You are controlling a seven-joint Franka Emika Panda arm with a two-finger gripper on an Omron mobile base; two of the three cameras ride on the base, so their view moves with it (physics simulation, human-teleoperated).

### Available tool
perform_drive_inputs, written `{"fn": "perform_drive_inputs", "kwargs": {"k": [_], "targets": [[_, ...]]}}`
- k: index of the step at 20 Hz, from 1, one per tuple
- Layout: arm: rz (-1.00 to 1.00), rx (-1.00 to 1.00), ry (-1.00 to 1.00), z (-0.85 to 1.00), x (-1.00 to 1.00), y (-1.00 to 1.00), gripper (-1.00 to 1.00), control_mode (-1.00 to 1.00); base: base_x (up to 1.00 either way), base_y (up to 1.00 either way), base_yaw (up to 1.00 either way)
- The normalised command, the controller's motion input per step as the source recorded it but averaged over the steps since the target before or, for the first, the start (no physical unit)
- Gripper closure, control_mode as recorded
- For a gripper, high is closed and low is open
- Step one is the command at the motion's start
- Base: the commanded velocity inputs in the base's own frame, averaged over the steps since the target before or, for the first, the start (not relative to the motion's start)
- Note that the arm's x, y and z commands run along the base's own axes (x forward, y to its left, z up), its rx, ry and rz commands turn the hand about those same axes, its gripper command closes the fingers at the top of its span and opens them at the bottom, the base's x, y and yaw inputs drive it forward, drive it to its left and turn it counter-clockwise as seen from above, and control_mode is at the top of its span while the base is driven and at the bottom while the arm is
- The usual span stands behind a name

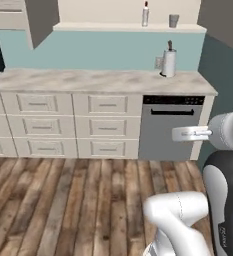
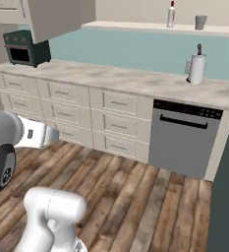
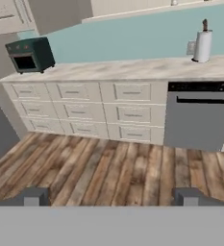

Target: There is a bowl on the dining counter. Grab a lemon wedge from the fridge and place it in the bowl. Then get the liquor bottle and glass cup from the cabinet and place them next to the bowl.

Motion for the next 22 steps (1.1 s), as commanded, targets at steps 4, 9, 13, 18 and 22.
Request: {"fn": "perform_drive_inputs", "kwargs": {"k": [4,9,13,18,22], "targets": [[0.00,0.00,0.00,0.00,0.00,0.00,-1.00,1.00,0.92,-0.14,-0.36],[0.00,0.00,0.00,0.00,0.00,0.00,-1.00,1.00,0.93,0.01,-0.31],[0.00,0.00,0.00,0.00,0.00,0.00,-1.00,1.00,0.98,0.17,-0.28],[0.00,0.00,0.00,0.00,0.00,0.00,-1.00,1.00,0.94,0.35,-0.23],[0.00,0.00,0.00,0.00,0.00,0.00,-1.00,1.00,0.78,0.42,-0.19]]}}
